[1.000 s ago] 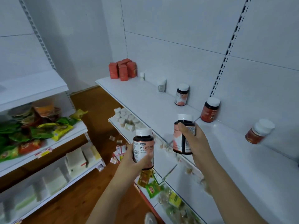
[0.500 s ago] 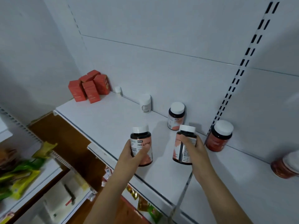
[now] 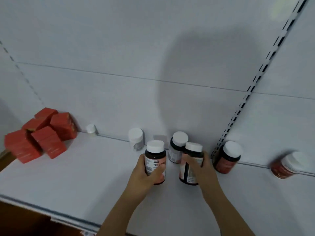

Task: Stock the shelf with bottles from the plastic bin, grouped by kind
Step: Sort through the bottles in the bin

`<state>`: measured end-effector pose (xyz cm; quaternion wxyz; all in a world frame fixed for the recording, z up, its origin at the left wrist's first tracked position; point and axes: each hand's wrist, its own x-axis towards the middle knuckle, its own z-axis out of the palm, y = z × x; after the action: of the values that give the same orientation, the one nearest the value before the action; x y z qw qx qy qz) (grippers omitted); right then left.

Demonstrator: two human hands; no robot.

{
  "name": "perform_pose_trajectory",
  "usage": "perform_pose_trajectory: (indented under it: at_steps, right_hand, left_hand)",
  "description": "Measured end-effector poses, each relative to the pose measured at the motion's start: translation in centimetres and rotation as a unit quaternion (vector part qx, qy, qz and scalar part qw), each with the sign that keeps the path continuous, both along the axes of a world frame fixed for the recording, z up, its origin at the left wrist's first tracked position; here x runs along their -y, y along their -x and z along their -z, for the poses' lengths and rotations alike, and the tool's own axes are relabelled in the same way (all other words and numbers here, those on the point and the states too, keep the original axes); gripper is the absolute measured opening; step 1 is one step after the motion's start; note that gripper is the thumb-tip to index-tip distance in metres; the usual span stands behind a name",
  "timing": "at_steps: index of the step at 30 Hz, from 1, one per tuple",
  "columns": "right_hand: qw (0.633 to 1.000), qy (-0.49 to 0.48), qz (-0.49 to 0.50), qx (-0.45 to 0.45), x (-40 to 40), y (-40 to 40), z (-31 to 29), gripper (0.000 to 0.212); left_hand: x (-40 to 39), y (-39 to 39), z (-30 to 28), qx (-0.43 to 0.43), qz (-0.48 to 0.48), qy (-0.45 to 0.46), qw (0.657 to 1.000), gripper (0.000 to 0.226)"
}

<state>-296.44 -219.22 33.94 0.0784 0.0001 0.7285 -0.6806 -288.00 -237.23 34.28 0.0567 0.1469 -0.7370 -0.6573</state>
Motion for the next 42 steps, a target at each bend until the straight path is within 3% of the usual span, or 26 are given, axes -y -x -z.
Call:
perform_pose_trajectory:
  at_steps: [3,7,10,14,20,22,24,27,30,34,38,42]
  right_hand:
    - [0.996,-0.051,0.037,-0.058,0.5,-0.5,-0.3,0.041]
    - [0.982,-0.152,0.072,-0.081,0.5,-2.6,1.8,0.057]
    - [0.963,-0.247,0.076,-0.079,0.6,-4.7,3.2,0.059]
    - [0.935,-0.324,0.097,-0.103,1.1,-5.4,4.5,0.04]
    - [0.914,-0.371,0.102,-0.126,1.2,-6.6,5.0,0.061]
    - [0.916,-0.368,0.099,-0.125,0.7,-7.5,5.0,0.074]
    - [0.923,-0.352,0.108,-0.113,0.0,-8.5,4.5,0.07]
    - [0.929,-0.319,0.143,-0.123,-1.7,-10.3,2.9,0.063]
    - [0.933,-0.275,0.19,-0.129,-5.5,-12.6,1.2,0.055]
    - [0.917,-0.277,0.236,-0.165,-13.0,-17.6,-1.0,0.042]
    - [0.895,-0.287,0.294,-0.173,-22.0,-24.5,-2.5,0.042]
    - [0.869,-0.309,0.355,-0.155,-31.3,-33.0,-2.6,0.044]
  left_hand:
    - [0.7,2.1,0.2,-0.034,0.063,0.012,0.997,0.043]
    - [1.6,4.5,2.1,-0.077,0.125,0.115,0.982,0.056]
    - [2.2,5.8,3.3,-0.096,0.145,0.181,0.968,0.054]
    - [2.4,7.0,3.6,-0.132,0.166,0.23,0.95,0.056]
    - [3.3,7.5,4.1,-0.108,0.214,0.259,0.936,0.061]
    - [3.8,6.6,4.8,-0.084,0.209,0.256,0.94,0.076]
    - [4.3,5.0,5.3,-0.058,0.164,0.263,0.949,0.088]
    - [4.1,1.5,5.5,-0.036,0.067,0.31,0.948,0.066]
    - [0.4,-2.3,4.4,-0.05,0.036,0.291,0.955,0.044]
    - [-9.2,-6.9,2.7,-0.091,0.141,0.246,0.955,0.031]
    - [-20.6,-11.7,2.3,-0.158,0.278,0.235,0.918,0.029]
    - [-30.7,-17.3,2.8,-0.184,0.413,0.254,0.855,0.034]
